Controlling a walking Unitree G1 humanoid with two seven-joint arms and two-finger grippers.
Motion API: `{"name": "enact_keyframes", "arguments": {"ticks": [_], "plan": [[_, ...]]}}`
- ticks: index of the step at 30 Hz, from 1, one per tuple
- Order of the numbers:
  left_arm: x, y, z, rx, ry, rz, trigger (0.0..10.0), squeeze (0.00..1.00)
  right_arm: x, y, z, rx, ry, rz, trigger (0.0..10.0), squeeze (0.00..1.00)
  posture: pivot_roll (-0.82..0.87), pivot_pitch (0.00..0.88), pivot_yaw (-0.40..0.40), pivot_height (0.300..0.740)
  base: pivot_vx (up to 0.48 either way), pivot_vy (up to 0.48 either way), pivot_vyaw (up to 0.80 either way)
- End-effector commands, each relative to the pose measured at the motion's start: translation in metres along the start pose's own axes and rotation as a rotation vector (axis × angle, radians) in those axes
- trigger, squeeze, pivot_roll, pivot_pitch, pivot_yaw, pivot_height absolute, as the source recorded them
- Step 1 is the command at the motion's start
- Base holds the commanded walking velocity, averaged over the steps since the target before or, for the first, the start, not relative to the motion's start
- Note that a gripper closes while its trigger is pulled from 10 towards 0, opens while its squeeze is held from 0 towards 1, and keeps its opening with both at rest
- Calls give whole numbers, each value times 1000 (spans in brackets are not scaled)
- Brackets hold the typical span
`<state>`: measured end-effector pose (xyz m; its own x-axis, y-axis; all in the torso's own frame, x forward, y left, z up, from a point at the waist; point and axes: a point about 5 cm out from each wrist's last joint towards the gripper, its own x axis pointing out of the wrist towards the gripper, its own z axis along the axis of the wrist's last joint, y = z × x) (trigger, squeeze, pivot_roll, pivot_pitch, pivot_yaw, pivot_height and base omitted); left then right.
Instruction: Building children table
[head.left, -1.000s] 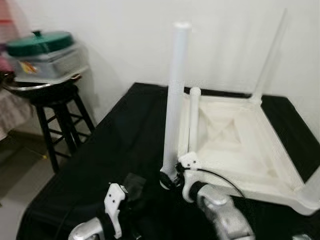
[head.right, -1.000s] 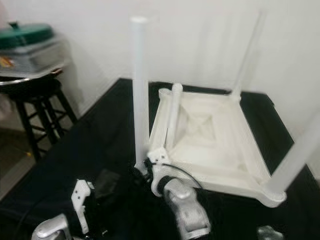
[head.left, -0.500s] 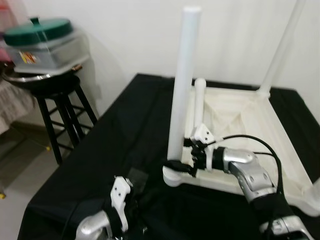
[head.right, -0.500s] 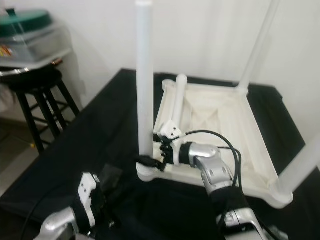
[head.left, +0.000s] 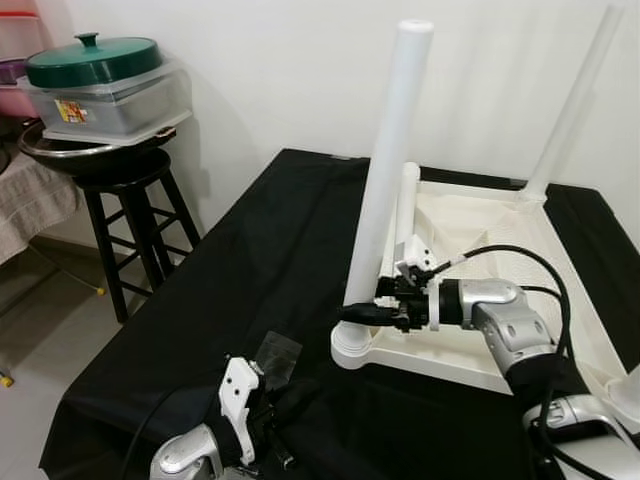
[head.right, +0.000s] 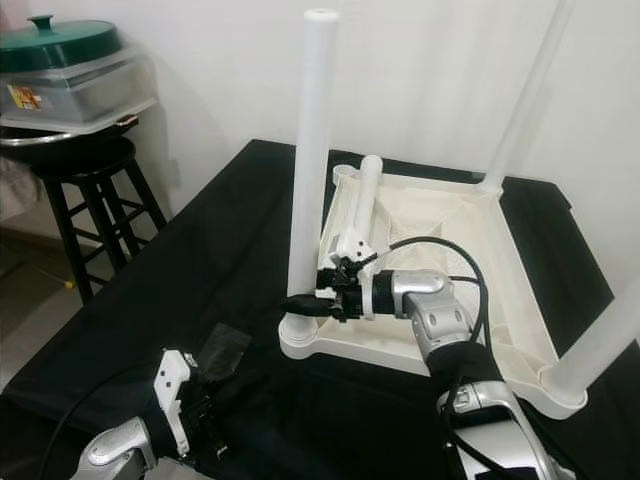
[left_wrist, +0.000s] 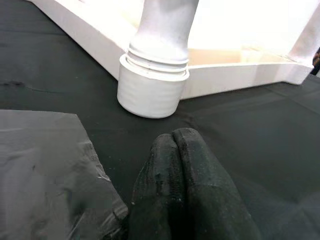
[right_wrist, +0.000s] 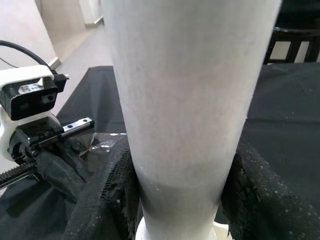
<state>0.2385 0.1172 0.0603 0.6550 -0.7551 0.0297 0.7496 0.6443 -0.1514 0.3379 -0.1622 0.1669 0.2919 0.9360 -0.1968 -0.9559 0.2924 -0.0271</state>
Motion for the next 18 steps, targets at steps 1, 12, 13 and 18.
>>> {"name": "enact_keyframes", "arguments": {"ticks": [1, 12, 13, 18], "plan": [[-2, -2, -7, -16, 19, 5, 10000, 0, -2, 8, -23, 63, 24, -27, 0, 0, 4, 0, -40, 740, 0, 0, 0], [-4, -7, -8, -28, 40, -33, 10000, 0, 69, 94, -92, 387, 72, -843, 0, 0, -62, 0, 34, 740, 0, 0, 0], [-4, -7, -8, -28, 40, -33, 10000, 0, 69, 94, -92, 387, 72, -843, 0, 0, -62, 0, 34, 740, 0, 0, 0], [-5, -9, -9, -34, 45, -42, 10000, 0, 60, 74, -79, 280, 60, -838, 0, 0, -56, 0, 31, 740, 0, 0, 0]]}}
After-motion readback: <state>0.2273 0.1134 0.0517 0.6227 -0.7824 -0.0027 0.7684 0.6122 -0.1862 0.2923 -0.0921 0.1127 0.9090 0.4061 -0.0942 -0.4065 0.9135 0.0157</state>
